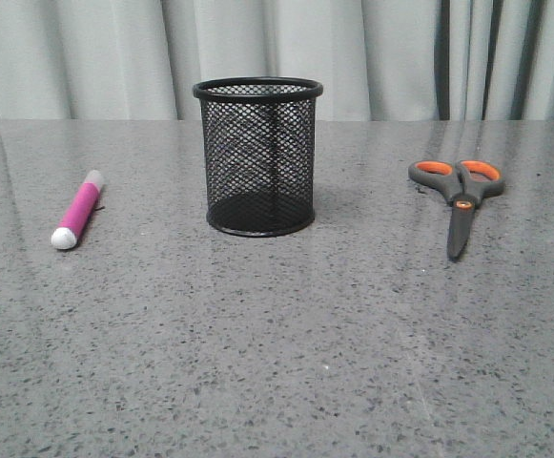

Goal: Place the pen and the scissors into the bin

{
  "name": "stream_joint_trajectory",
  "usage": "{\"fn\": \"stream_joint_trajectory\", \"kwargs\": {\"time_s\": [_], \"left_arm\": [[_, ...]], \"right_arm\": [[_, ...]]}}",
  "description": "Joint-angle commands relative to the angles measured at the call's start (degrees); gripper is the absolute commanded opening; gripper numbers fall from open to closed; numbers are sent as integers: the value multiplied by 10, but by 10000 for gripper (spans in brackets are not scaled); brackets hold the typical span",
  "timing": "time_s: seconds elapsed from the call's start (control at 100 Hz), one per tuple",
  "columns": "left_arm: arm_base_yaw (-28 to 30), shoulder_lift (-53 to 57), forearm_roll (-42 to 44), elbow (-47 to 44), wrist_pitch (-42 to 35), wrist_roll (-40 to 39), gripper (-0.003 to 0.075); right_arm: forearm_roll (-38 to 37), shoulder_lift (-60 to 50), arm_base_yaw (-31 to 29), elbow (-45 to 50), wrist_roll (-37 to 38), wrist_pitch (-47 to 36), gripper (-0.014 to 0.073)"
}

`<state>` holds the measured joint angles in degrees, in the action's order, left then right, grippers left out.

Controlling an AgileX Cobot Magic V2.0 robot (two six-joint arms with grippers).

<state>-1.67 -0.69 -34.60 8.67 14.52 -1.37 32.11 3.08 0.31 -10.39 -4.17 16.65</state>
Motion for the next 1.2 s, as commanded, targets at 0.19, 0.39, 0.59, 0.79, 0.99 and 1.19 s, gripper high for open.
{"fn": "stream_joint_trajectory", "kwargs": {"time_s": [0.19, 0.39, 0.59, 0.79, 0.99, 1.19], "left_arm": [[2, -169, 105, 212, 185, 70, -20], [2, -261, 105, 305, 299, 116, -20], [2, -306, 104, 339, 320, 117, -19], [2, -340, 100, 359, 341, 140, 48], [2, -367, 50, 371, 364, 186, 305], [2, -411, 22, 397, 395, 224, 337]], "right_arm": [[-62, 221, -4, -208, -16, 198, -61], [-62, 323, -4, -302, -64, 284, -66], [-62, 362, -3, -342, -73, 319, -64], [-62, 405, -3, -372, -80, 364, 104], [-62, 429, -3, -393, -83, 380, 407], [-61, 435, -3, -405, -83, 377, 402]]}}
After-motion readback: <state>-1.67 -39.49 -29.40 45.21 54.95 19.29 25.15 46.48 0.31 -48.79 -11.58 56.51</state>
